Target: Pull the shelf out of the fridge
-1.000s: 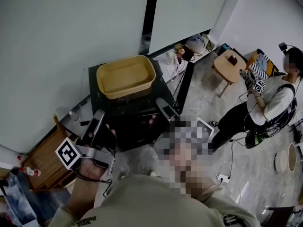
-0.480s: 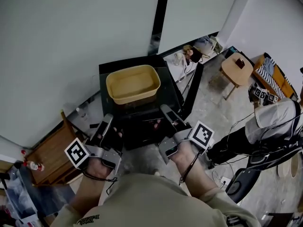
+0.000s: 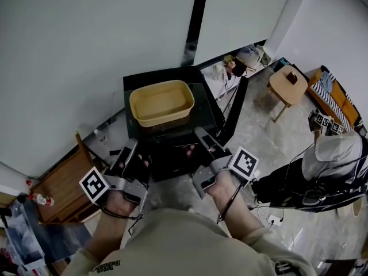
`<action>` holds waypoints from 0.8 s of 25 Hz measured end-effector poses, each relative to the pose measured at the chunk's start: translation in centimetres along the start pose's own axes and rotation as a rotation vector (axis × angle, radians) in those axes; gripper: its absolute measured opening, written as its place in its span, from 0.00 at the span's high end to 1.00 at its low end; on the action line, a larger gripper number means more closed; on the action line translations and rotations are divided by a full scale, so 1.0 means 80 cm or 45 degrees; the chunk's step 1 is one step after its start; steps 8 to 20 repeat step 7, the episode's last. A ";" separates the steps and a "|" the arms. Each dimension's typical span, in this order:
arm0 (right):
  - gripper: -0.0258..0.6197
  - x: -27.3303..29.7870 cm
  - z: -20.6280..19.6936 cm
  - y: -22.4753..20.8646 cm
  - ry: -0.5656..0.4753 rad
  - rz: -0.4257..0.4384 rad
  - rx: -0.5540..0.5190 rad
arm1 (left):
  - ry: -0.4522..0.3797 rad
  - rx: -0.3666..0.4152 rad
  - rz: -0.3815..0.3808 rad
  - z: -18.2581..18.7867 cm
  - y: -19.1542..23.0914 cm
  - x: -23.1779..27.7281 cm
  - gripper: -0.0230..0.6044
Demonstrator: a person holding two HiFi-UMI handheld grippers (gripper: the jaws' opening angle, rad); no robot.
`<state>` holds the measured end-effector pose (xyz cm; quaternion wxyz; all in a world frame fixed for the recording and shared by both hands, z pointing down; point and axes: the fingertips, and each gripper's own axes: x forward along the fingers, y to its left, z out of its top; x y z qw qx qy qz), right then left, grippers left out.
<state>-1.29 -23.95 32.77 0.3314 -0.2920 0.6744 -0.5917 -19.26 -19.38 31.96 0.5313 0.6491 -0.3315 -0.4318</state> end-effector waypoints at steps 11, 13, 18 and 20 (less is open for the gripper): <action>0.95 -0.008 0.015 -0.003 0.002 -0.016 0.056 | -0.009 -0.016 0.026 -0.015 0.001 0.009 0.92; 0.95 -0.008 0.015 -0.003 0.002 -0.016 0.056 | -0.009 -0.016 0.026 -0.015 0.001 0.009 0.92; 0.95 -0.008 0.015 -0.003 0.002 -0.016 0.056 | -0.009 -0.016 0.026 -0.015 0.001 0.009 0.92; 0.95 -0.008 0.015 -0.003 0.002 -0.016 0.056 | -0.009 -0.016 0.026 -0.015 0.001 0.009 0.92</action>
